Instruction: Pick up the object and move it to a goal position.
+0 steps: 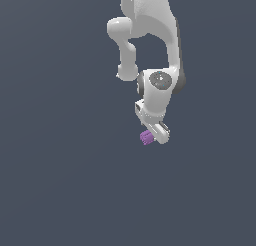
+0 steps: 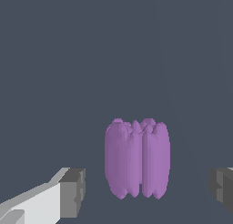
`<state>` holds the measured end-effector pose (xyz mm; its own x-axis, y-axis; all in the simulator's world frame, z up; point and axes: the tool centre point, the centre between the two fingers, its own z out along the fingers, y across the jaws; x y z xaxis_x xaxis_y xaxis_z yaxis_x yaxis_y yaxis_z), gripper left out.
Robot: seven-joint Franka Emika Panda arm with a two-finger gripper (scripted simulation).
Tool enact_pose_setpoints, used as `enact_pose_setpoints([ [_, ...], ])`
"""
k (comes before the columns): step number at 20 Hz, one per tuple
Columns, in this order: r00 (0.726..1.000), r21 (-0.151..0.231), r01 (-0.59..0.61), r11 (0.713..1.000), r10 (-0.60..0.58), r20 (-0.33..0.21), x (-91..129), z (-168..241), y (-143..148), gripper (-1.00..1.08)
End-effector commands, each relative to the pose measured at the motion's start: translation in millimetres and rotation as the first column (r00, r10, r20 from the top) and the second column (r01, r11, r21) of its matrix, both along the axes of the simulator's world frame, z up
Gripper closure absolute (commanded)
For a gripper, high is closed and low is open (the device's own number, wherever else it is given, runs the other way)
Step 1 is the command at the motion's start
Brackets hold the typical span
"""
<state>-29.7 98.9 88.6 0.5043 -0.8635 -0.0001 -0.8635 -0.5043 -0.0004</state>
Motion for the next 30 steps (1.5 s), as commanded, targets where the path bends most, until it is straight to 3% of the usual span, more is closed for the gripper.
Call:
enact_pose_setpoints([
  [1, 1.0, 0.0, 0.0, 1.0, 0.0, -0.001, -0.3, -4.2, 0.1, -0.92],
  [15, 1.0, 0.0, 0.004, 1.0, -0.004, 0.0, -0.4, -49.1, 0.2, -0.92],
  [16, 1.0, 0.0, 0.004, 1.0, -0.004, 0.0, -0.4, -49.1, 0.2, 1.08],
  [30, 1.0, 0.0, 0.004, 1.0, -0.004, 0.001, -0.6, -44.6, -1.3, 1.08],
])
